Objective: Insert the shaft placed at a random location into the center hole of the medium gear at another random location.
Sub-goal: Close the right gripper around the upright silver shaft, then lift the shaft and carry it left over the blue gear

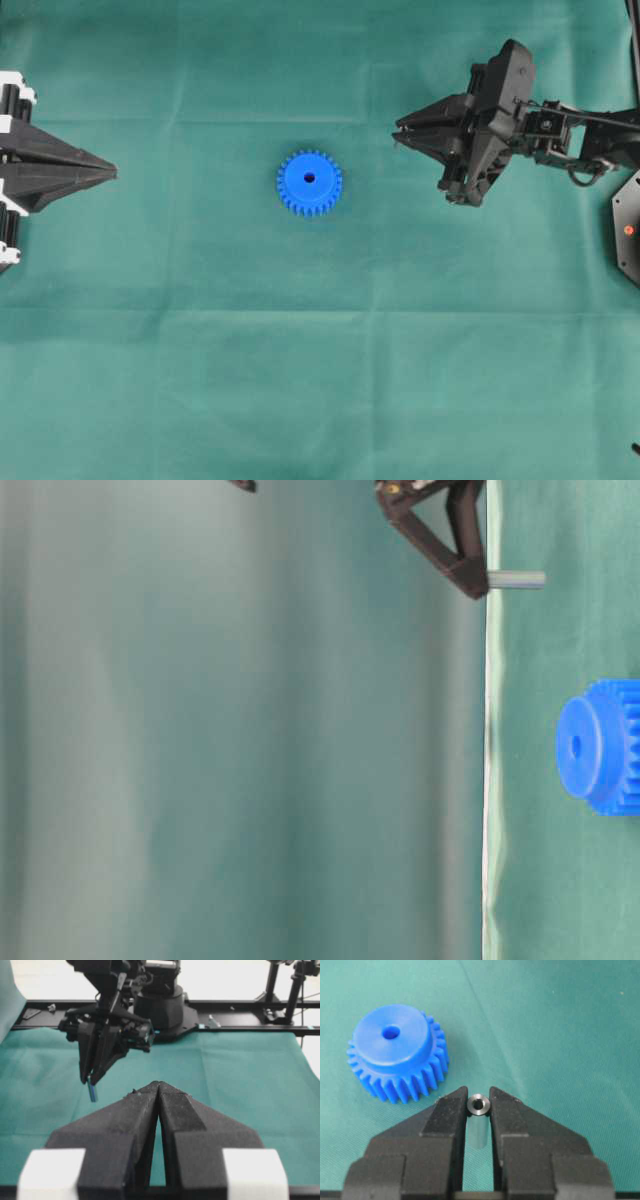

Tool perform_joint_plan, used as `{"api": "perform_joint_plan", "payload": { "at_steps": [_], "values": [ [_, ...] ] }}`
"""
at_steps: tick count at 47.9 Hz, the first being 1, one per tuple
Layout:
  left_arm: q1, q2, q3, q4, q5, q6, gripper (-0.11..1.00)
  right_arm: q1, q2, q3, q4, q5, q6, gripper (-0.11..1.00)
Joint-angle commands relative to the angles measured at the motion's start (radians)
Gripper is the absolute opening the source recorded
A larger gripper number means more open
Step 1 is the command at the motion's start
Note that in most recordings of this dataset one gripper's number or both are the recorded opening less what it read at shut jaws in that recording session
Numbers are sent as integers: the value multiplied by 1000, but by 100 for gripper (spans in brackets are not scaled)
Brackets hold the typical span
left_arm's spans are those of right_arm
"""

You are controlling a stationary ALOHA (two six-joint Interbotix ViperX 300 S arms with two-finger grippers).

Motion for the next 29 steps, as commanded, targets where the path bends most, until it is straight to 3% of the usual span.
{"api": "perform_joint_plan", "payload": {
  "at_steps": [1,29],
  "values": [
    [2,8,-20,3,-5,-2,0,2,-34,-21,-3,15,-20,14],
    [3,8,-20,3,-5,-2,0,17,-5,-57,-3,14,-18,14]
  ]
}}
